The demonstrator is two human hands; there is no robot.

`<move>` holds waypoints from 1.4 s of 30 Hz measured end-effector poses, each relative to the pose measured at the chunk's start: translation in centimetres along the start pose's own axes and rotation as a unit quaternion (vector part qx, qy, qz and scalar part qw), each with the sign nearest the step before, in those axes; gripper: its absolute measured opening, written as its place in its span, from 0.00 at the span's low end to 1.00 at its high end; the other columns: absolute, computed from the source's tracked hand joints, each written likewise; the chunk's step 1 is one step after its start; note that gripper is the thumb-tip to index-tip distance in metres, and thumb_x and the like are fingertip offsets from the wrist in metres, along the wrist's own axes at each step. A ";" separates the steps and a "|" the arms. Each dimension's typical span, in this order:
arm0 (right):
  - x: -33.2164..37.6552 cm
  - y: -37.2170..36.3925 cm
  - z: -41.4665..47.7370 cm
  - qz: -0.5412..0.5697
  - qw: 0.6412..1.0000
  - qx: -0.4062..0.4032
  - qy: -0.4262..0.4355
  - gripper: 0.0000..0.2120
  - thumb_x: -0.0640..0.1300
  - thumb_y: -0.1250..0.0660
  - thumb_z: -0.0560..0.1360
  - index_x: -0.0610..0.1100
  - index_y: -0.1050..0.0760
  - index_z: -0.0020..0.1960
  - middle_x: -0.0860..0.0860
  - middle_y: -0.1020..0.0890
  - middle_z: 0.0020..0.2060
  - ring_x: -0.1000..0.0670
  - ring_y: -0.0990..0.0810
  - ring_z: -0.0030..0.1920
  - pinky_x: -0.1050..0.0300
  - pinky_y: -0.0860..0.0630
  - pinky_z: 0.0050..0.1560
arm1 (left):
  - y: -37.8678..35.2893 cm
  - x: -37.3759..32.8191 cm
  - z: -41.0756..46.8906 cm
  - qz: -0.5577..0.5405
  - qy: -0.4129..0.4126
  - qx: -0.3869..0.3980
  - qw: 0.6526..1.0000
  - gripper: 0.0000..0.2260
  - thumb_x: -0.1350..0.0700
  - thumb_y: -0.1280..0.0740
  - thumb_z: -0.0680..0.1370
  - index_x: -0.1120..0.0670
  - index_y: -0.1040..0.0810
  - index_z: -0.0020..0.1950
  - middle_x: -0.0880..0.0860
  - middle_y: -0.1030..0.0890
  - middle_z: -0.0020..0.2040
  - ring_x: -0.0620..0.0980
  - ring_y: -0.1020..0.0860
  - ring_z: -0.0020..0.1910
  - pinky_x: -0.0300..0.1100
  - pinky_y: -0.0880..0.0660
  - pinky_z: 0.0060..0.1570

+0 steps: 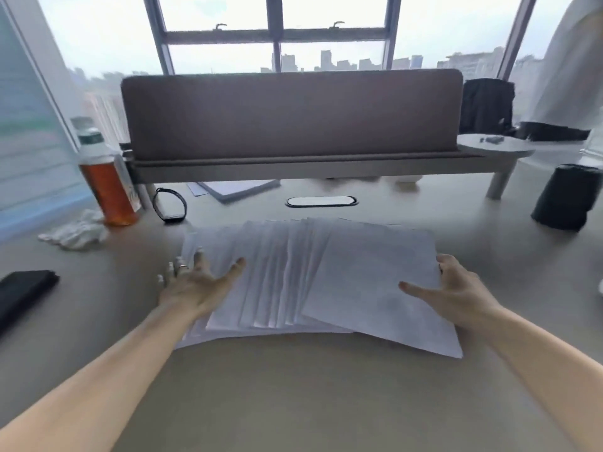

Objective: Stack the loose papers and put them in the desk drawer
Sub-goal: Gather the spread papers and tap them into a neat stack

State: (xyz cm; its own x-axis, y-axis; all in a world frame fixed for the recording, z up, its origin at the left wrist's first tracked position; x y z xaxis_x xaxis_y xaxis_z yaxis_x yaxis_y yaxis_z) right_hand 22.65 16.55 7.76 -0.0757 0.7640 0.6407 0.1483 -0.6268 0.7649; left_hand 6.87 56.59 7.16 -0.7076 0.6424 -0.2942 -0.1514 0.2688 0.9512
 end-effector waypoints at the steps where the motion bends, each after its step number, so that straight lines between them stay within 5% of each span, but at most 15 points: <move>1: 0.7 -0.6 0.7 -0.011 1.000 0.003 0.006 0.39 0.65 0.23 0.62 0.47 0.26 0.67 0.51 0.19 0.58 0.45 0.20 0.60 0.54 0.23 0.50 | 0.1 -0.3 -0.2 -0.004 -0.012 -0.002 1.000 0.51 0.19 0.54 0.70 0.49 0.54 0.85 0.62 0.48 0.85 0.61 0.51 0.84 0.58 0.52 0.80; 7: 5.5 -4.6 2.4 -0.058 0.997 0.024 0.036 0.36 0.64 0.22 0.58 0.45 0.24 0.58 0.50 0.19 0.50 0.46 0.20 0.46 0.57 0.28 0.34 | -0.9 -3.5 -2.1 -0.020 -0.118 0.008 0.993 0.45 0.23 0.55 0.74 0.46 0.54 0.85 0.60 0.49 0.85 0.57 0.50 0.84 0.53 0.52 0.81; 10: 7.2 -5.4 2.7 0.028 0.998 0.062 0.016 0.46 0.58 0.19 0.62 0.42 0.34 0.72 0.47 0.18 0.61 0.42 0.18 0.57 0.46 0.19 0.54 | 0.0 -4.5 -2.4 -0.171 -0.133 0.051 0.975 0.39 0.28 0.50 0.78 0.45 0.53 0.85 0.54 0.48 0.86 0.53 0.48 0.84 0.50 0.47 0.78; 13: 7.4 -3.8 2.3 0.108 0.993 0.042 -0.035 0.51 0.60 0.23 0.68 0.41 0.41 0.81 0.44 0.26 0.74 0.41 0.24 0.70 0.48 0.28 0.69 | 1.8 -2.8 -1.1 -0.367 -0.027 0.071 0.927 0.34 0.34 0.40 0.78 0.49 0.38 0.80 0.53 0.34 0.80 0.57 0.32 0.76 0.49 0.35 0.70; 15: 7.8 -4.0 1.5 0.128 0.989 0.062 -0.042 0.42 0.56 0.23 0.71 0.35 0.33 0.76 0.40 0.22 0.70 0.39 0.21 0.68 0.51 0.26 0.65 | 2.6 -2.7 -0.9 -0.502 0.025 0.101 0.859 0.19 0.41 0.34 0.79 0.54 0.23 0.61 0.52 0.21 0.61 0.57 0.24 0.58 0.53 0.30 0.69; 17: 8.9 -5.1 0.8 0.146 0.983 0.107 -0.025 0.29 0.54 0.22 0.69 0.35 0.21 0.61 0.36 0.15 0.59 0.35 0.15 0.57 0.50 0.21 0.54 | 2.7 -4.1 -1.1 -0.555 0.039 0.151 0.817 0.09 0.48 0.30 0.79 0.53 0.20 0.50 0.52 0.18 0.46 0.55 0.21 0.47 0.49 0.25 0.62; 20: 10.3 -6.6 0.3 0.186 0.968 0.166 -0.014 0.29 0.61 0.22 0.64 0.36 0.19 0.49 0.40 0.11 0.44 0.41 0.13 0.43 0.47 0.18 0.52 | 2.3 -5.4 -1.1 -0.536 0.045 0.196 0.820 0.08 0.52 0.30 0.79 0.57 0.17 0.49 0.53 0.14 0.37 0.53 0.17 0.34 0.42 0.22 0.39; 22: 10.4 -6.4 0.7 0.225 0.963 0.150 -0.016 0.33 0.66 0.23 0.59 0.37 0.21 0.45 0.37 0.17 0.40 0.46 0.22 0.41 0.51 0.22 0.54 | 2.1 -5.3 -0.9 -0.513 0.050 0.207 0.832 0.11 0.54 0.31 0.81 0.59 0.16 0.57 0.57 0.13 0.45 0.56 0.15 0.39 0.44 0.20 0.38; 24: 10.1 -6.6 0.7 0.269 0.951 0.149 -0.023 0.28 0.65 0.25 0.63 0.39 0.19 0.45 0.41 0.18 0.39 0.45 0.21 0.37 0.55 0.23 0.49 | 1.6 -5.1 -0.9 -0.452 0.006 0.184 0.873 0.13 0.57 0.33 0.81 0.60 0.20 0.64 0.59 0.14 0.55 0.59 0.15 0.47 0.46 0.19 0.44; 26: 10.2 -7.1 0.7 0.287 0.944 0.162 -0.027 0.33 0.61 0.23 0.67 0.33 0.17 0.54 0.36 0.12 0.49 0.37 0.12 0.45 0.49 0.17 0.55 | 1.1 -6.1 -1.5 -0.410 -0.066 0.139 0.899 0.18 0.60 0.35 0.81 0.56 0.29 0.72 0.57 0.18 0.62 0.55 0.18 0.50 0.42 0.22 0.41; 29: 10.7 -7.3 0.0 0.316 0.931 0.181 -0.026 0.35 0.59 0.21 0.64 0.33 0.18 0.59 0.32 0.15 0.56 0.35 0.12 0.52 0.42 0.20 0.62 | 0.7 -8.1 -2.8 -0.384 -0.165 0.085 0.904 0.34 0.63 0.39 0.80 0.43 0.47 0.82 0.47 0.27 0.68 0.49 0.22 0.53 0.39 0.28 0.39; 32: 10.1 -6.8 0.2 0.362 0.916 0.166 -0.049 0.35 0.53 0.20 0.67 0.26 0.23 0.60 0.32 0.13 0.51 0.34 0.11 0.48 0.39 0.15 0.50 | 1.7 -8.1 -3.6 -0.394 -0.206 0.017 0.896 0.39 0.63 0.40 0.80 0.42 0.55 0.84 0.43 0.28 0.72 0.48 0.21 0.53 0.38 0.25 0.43; 35: 11.3 -5.4 -0.1 0.442 0.887 0.131 -0.018 0.17 0.47 0.24 0.74 0.33 0.20 0.53 0.40 0.11 0.41 0.48 0.11 0.33 0.59 0.18 0.32 | 4.7 -7.9 -4.4 -0.460 -0.273 -0.059 0.843 0.38 0.64 0.36 0.79 0.44 0.49 0.84 0.42 0.20 0.67 0.42 0.17 0.56 0.40 0.20 0.52; 38: 14.5 -2.7 -0.6 0.509 0.853 0.092 0.067 0.14 0.48 0.26 0.75 0.42 0.17 0.57 0.46 0.10 0.45 0.48 0.10 0.40 0.52 0.14 0.43 | 9.3 -7.5 -5.5 -0.526 -0.322 -0.138 0.775 0.34 0.64 0.35 0.76 0.49 0.39 0.81 0.41 0.20 0.67 0.44 0.19 0.64 0.46 0.22 0.62; 42: 19.0 1.5 -3.5 0.489 0.832 -0.013 0.262 0.09 0.42 0.32 0.80 0.44 0.19 0.60 0.52 0.11 0.46 0.51 0.12 0.46 0.53 0.15 0.50 | 12.4 -7.2 -6.7 -0.517 -0.357 -0.183 0.756 0.25 0.68 0.39 0.78 0.40 0.29 0.64 0.34 0.18 0.52 0.39 0.21 0.50 0.42 0.24 0.54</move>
State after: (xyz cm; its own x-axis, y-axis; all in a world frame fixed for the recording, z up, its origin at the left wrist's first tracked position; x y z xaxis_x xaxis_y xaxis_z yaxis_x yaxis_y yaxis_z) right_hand 17.96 29.58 21.29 -0.3516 -0.2805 0.8931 0.3710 -0.9177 -0.1421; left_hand 5.46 50.50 21.68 0.4523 0.4840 -0.7491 -0.6429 0.7591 0.1022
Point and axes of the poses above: each hand's wrist, its own z-axis towards the middle knuckle, its own y-axis out of the back of the hand, x = y × z, the point moved 5 cm from there along z, towards the middle knuckle
